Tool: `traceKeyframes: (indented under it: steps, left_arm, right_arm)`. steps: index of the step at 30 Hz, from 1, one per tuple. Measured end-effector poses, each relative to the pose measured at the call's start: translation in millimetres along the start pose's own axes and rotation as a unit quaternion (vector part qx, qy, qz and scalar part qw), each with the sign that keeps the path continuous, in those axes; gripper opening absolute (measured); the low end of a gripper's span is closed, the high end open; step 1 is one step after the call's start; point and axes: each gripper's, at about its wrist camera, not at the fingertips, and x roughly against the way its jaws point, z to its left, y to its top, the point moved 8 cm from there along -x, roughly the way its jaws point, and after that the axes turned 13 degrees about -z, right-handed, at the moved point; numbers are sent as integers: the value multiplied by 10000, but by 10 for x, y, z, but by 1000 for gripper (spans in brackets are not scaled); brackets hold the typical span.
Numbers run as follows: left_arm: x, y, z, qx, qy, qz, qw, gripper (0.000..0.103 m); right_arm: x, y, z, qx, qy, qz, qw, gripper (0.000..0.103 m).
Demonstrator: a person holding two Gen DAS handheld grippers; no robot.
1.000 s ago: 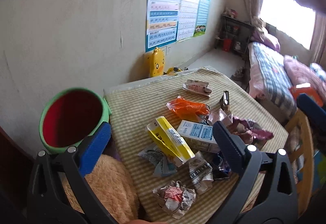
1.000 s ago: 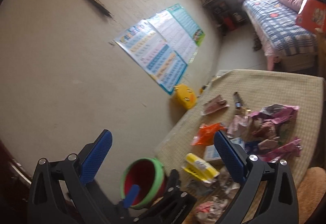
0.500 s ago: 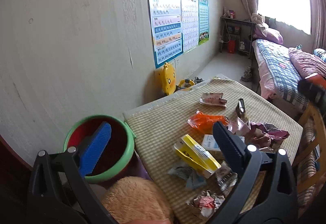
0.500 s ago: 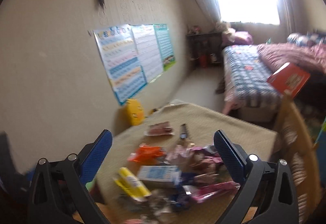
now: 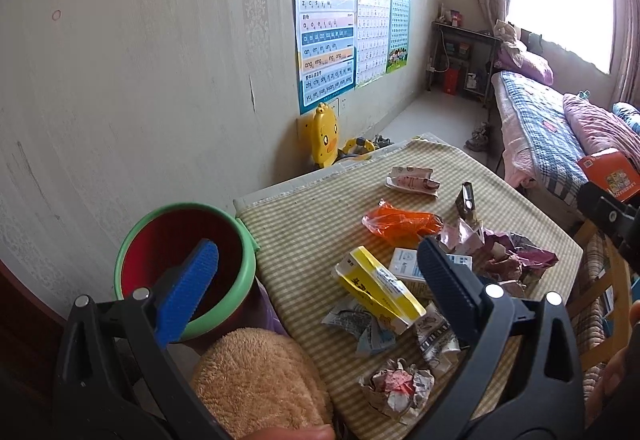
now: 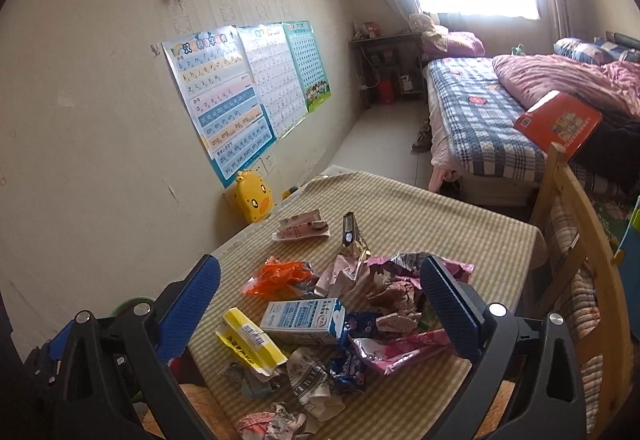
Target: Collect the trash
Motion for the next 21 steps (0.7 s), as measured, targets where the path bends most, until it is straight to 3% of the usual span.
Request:
traceKeyframes:
  steps: [9, 21]
  left_arm:
    - [45, 13, -11, 20, -100, -75, 9999, 98]
    - [72, 58, 8, -82, 82, -209, 9997, 98]
  right_arm:
    - [33, 15, 50, 153, 11, -3, 9999, 96]
    - [18, -14, 76, 54, 101, 142, 9998, 96]
